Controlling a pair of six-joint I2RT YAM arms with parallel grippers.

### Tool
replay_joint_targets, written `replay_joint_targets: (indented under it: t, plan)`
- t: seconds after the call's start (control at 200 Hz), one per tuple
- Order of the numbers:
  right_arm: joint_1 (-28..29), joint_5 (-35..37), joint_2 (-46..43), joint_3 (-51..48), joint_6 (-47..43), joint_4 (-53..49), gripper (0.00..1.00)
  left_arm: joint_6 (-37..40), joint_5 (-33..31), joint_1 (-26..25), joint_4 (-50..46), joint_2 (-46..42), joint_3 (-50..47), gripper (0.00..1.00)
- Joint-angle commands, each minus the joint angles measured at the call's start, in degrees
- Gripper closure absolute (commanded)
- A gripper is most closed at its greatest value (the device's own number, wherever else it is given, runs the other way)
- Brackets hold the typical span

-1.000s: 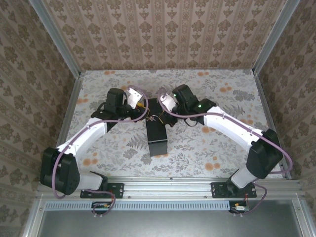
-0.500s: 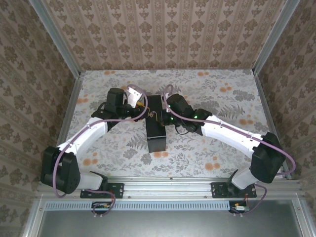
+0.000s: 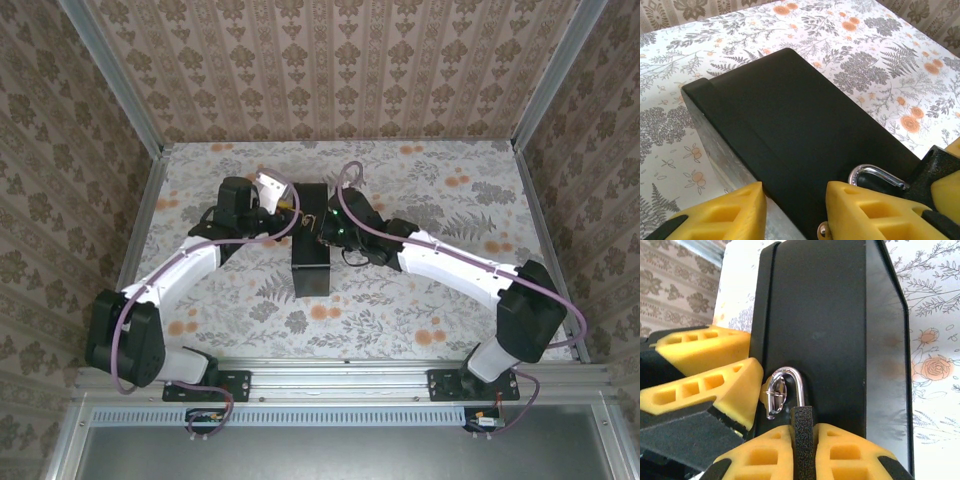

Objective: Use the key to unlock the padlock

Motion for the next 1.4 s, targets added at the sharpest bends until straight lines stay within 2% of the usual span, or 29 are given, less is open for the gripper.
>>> replay_joint_targets:
  t: [0.0, 0.11, 0.185, 0.245, 0.365, 0.38, 0.48, 0.65, 0.815, 0.965, 1.16, 1.255, 1.305, 1.395]
  plan:
    - [-1.0, 9.8, 4.5, -2.0, 6.7, 13.0, 1.00, -1.5, 13.3, -3.1, -5.5, 1.3, -2.6, 0.59]
    - [-0.8, 15.1, 4.9, -4.4, 6.6, 20.9, 1.00, -1.6, 14.2, -3.2, -5.6, 1.8, -3.0, 0.61]
    - [-0.8, 17.8, 6.1, -2.4, 4.3, 20.5, 1.00, -1.5, 14.0, -3.2, -5.7, 1.7, -3.2, 0.61]
    - [-1.1, 17.3, 6.9, -1.5, 3.4, 21.1, 1.00, -1.3, 13.1, -3.1, -6.2, 1.5, -3.2, 0.61]
    - [-2.2, 17.7, 4.3, -2.5, 1.1, 19.8, 0.99, -3.0, 10.1, -1.8, -6.7, 0.4, -2.4, 0.55]
    - [-2.5, 17.8, 3.7, -3.1, 0.5, 19.6, 0.98, -3.2, 10.1, -0.2, -6.8, 0.2, -2.1, 0.54]
    - [-6.7, 15.3, -1.0, -6.4, -4.2, 18.3, 0.95, -3.0, 10.0, 0.8, -7.3, -1.9, -0.4, 0.48]
    - [-17.0, 8.0, -10.6, -13.0, -10.9, 11.7, 0.92, -2.1, 10.0, 2.3, -9.0, -3.8, 2.7, 0.44]
    - [-26.7, 3.5, -17.6, -22.3, -16.0, 6.7, 0.86, -1.2, 6.3, 4.3, -11.0, -3.8, 4.7, 0.43]
    - [-31.5, -2.0, -14.5, -28.7, -19.8, 7.6, 0.80, -2.9, 4.0, 6.4, -10.9, -3.7, 5.3, 0.41]
    - [-31.7, -7.0, -5.4, -30.1, -21.5, 11.3, 0.75, -3.4, 0.9, 8.5, -13.9, -4.5, 7.1, 0.41]
    - [-31.7, -7.0, -3.8, -28.9, -23.0, 10.2, 0.65, -4.4, 0.0, 9.3, -14.6, -5.1, 7.1, 0.40]
    - [-31.7, -6.8, -4.4, -28.2, -24.1, 9.1, 0.51, -4.6, -0.5, 9.5, -15.3, -5.3, 7.3, 0.39]
    - [-31.7, -7.5, -8.2, -25.9, -25.6, 5.7, 0.48, -4.4, -1.3, 9.5, -16.3, -5.7, 7.2, 0.39]
